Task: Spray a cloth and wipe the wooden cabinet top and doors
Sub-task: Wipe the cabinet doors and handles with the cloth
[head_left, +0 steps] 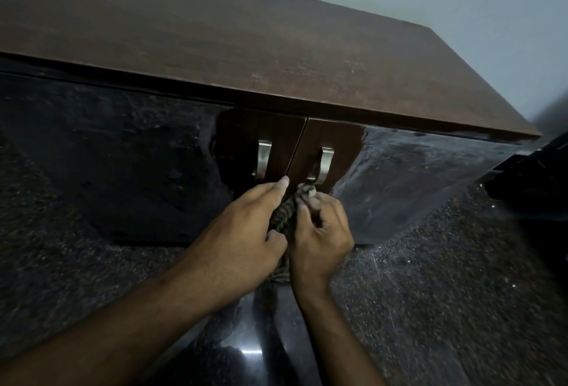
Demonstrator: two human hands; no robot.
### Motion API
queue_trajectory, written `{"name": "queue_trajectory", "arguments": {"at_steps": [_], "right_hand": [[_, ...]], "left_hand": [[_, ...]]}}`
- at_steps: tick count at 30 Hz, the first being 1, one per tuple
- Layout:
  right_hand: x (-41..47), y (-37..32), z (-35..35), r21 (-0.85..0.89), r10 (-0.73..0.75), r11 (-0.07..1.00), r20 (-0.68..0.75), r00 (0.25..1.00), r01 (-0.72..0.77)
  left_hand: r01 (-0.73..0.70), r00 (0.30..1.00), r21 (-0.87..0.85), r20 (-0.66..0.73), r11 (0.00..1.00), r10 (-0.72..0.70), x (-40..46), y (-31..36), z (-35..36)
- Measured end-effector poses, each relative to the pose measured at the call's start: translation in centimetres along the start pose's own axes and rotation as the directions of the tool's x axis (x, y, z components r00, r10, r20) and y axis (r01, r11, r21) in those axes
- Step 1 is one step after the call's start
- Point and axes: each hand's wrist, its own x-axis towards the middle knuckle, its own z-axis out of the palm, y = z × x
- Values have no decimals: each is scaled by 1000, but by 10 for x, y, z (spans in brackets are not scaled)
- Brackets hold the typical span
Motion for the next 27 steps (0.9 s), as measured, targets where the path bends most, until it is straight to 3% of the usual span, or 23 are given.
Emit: {"name": "queue_trajectory", "arguments": {"at_steps": [3,8,18,21,24,27], "right_hand": [[0,1,-2,-15,63,998,-48,997,-63],[-3,-15,9,-8,-106,994,56,993,106],[18,-7,-16,77,83,994,-142,986,-73],[33,-17,-20,90,-128,987,-74,989,134],[47,-16,-21,-59,-387,920,17,922,387],[46,-8,-25,-71,-371,925,48,927,374]], "left_hand": [[1,1000,-18,1,1000,-1,0,0,-1],[-17,1000,4,-22,1000,18,2,2,4],[-28,1000,-11,-10,1000,28,0,1,-1],[-33,999,-12,0,999,33,1,2,1],[-38,999,-12,10,999,38,2,3,3],[-49,999,-11,9,999,49,0,4,3]]}}
